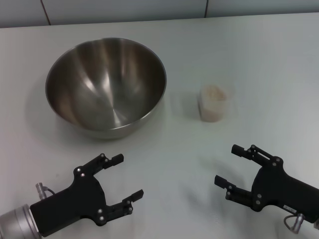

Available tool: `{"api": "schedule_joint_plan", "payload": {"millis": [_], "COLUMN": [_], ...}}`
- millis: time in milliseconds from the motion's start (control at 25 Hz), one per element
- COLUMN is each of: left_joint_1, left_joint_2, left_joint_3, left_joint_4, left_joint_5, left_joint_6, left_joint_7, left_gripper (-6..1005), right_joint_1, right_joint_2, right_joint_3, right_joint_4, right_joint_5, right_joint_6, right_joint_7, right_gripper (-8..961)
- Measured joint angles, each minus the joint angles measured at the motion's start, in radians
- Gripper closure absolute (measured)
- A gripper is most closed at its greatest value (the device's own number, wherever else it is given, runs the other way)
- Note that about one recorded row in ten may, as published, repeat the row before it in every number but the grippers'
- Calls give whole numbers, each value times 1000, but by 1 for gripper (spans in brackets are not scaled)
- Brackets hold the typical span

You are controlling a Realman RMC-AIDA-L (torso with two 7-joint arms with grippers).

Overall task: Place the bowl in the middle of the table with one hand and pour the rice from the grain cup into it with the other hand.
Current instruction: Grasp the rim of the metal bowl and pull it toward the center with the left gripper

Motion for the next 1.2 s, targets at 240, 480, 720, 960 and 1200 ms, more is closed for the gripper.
{"api": "schedule_joint_plan", "payload": {"millis": [240, 480, 720, 960, 1200], "left_joint_1": [-1, 13, 44, 10, -69], "left_joint_2": [-1, 0, 0, 5, 0], "left_joint_3": [5, -22, -234, -420, -460], "left_joint_4": [1, 2, -10, 17, 280], "left_joint_5": [0, -11, -24, -25, -11], "left_joint_6": [-5, 46, 185, 194, 8], "left_joint_7": [-1, 14, 23, -152, -605], "left_gripper": [181, 191, 200, 209, 218], "right_joint_1": [4, 4, 5, 9, 17], "right_joint_2": [0, 2, 2, 2, 1], "right_joint_3": [0, 0, 0, 0, 0], "right_joint_4": [0, 1, 2, 4, 5], "right_joint_5": [-4, -4, -4, -4, -4], "right_joint_6": [5, 5, 5, 5, -3], "right_joint_7": [3, 0, -1, -2, -2], "right_gripper": [151, 151, 151, 151, 151]}}
